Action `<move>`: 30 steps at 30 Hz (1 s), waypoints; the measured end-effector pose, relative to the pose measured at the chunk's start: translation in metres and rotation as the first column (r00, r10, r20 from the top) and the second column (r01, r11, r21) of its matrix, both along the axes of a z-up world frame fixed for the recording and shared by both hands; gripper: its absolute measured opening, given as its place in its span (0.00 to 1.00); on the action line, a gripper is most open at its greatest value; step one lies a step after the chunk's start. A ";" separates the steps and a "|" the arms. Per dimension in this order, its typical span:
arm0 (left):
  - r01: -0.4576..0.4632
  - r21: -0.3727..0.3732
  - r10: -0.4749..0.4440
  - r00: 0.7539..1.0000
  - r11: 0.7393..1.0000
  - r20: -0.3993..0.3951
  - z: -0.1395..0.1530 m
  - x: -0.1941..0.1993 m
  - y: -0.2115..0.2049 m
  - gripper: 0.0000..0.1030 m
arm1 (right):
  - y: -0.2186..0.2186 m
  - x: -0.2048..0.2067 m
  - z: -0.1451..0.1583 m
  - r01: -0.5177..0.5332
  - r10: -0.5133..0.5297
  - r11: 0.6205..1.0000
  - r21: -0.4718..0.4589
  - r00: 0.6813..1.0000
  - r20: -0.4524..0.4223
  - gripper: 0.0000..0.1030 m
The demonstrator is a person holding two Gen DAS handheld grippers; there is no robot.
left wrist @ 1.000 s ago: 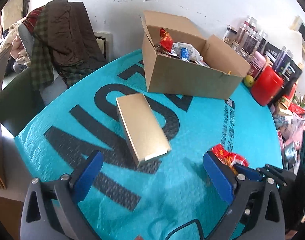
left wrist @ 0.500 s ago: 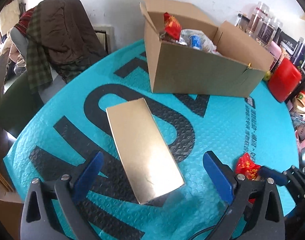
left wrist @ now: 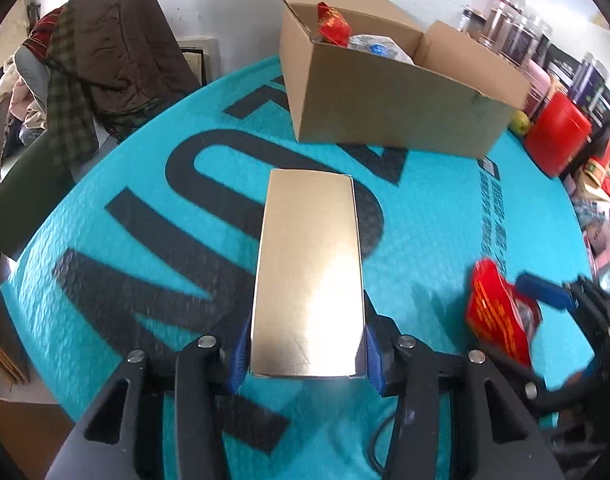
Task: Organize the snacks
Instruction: 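Regrasp the gold box lengthwise with the left gripper, then lift the gold box with the left gripper while the right gripper carries the red bag toward the cardboard box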
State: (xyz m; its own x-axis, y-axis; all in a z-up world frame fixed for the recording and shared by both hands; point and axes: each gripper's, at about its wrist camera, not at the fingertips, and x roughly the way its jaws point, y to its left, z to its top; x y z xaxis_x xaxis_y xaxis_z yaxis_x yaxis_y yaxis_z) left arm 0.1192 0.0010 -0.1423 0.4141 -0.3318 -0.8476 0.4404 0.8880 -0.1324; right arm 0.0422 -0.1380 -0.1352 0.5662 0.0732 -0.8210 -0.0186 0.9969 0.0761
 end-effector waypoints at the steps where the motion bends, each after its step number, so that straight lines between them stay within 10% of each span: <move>1: 0.004 0.002 -0.004 1.000 1.000 -0.003 0.000 -0.003 0.001 0.44 | 0.000 0.000 0.000 -0.001 0.001 1.000 -0.003 1.000 0.001 0.83; 26: -0.014 0.063 0.014 1.000 0.998 0.002 -0.002 -0.037 0.016 0.44 | 0.007 0.004 -0.012 -0.038 0.039 0.998 -0.055 0.999 0.015 0.94; 30: -0.024 0.062 0.024 1.000 0.998 0.006 -0.003 -0.038 0.016 0.44 | 0.006 0.003 -0.011 -0.011 0.013 0.995 -0.098 1.000 0.017 0.77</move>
State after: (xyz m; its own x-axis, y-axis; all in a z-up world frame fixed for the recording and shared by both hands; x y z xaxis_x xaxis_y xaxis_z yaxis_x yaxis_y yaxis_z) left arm 0.0814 0.0168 -0.1448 0.4255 -0.2684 -0.8643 0.4195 0.9047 -0.0744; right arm 0.0455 -0.1324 -0.1466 0.5806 0.0002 -0.8142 -0.0314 0.9993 -0.0222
